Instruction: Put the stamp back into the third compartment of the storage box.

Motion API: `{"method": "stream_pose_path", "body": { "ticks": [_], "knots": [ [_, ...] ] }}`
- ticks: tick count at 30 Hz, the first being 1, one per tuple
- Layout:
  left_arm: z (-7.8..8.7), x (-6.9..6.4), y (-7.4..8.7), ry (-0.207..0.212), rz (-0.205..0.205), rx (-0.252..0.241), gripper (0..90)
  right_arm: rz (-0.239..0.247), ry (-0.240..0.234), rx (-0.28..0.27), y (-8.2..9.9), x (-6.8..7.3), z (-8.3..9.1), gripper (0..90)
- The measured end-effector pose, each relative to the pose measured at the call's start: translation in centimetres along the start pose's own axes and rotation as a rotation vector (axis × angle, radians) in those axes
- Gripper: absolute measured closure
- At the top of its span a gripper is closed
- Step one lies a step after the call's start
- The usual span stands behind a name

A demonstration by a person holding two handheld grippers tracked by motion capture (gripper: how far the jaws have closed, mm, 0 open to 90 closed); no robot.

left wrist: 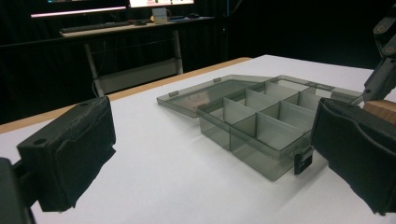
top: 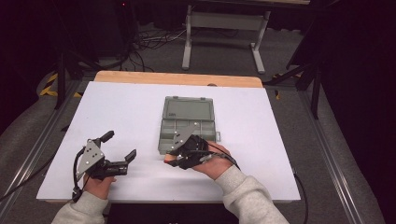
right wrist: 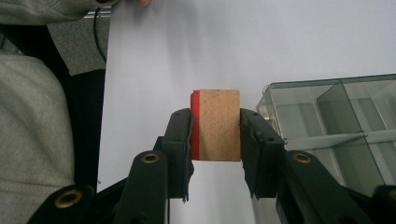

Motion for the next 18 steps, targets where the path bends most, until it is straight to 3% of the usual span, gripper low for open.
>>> {"method": "stream_pose_path", "body": {
  "ticks": [18],
  "knots": [
    [0.0, 0.0, 0.0, -0.001, 0.002, -0.001, 1.1, -0.032, 0.057, -0.042, -0.5, -1.6, 1.0, 66.0]
  ]
}}
Point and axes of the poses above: each handheld gripper's, and its own axes: z roughly backward along the jaws, y roughly out of its underside, x roughly to its left, the point moved 7 cm from there along -z, roughly forward along the jaws, and after that the axes turned 8 degrees about -x, right-handed, at the moved point
